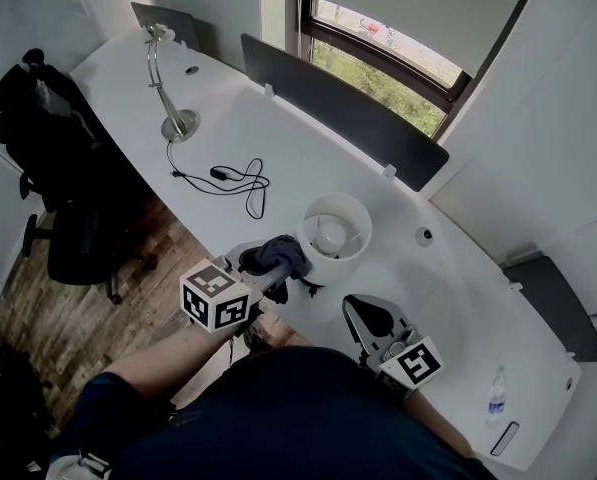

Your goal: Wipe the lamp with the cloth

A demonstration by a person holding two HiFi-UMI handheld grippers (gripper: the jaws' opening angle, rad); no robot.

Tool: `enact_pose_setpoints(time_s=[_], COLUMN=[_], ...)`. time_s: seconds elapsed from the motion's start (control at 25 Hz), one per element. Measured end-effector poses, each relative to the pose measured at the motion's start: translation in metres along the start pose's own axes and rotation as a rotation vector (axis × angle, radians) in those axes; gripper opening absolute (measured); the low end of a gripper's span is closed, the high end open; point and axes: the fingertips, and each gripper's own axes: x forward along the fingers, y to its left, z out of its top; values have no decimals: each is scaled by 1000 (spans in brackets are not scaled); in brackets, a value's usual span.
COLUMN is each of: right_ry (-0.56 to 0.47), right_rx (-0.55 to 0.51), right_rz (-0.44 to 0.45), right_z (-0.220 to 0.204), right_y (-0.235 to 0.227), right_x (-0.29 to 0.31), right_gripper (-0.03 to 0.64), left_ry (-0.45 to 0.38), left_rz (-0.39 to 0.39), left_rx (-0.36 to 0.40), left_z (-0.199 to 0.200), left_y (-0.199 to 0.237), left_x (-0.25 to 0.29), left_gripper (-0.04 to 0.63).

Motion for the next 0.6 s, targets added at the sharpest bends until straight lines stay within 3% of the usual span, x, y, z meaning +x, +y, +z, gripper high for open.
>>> enact_pose_setpoints(time_s=[0.6], right_ry=[-20], right_rx=[-6], right_rz=[-31], right_z=[9], right_y=[-5], right_x=[3], right_gripper=[11], left_ry=[-96], left_rz=[-42], left_rx=[74], left_z=[62], left_y=[-3], left_x=[-6], left_gripper=[132])
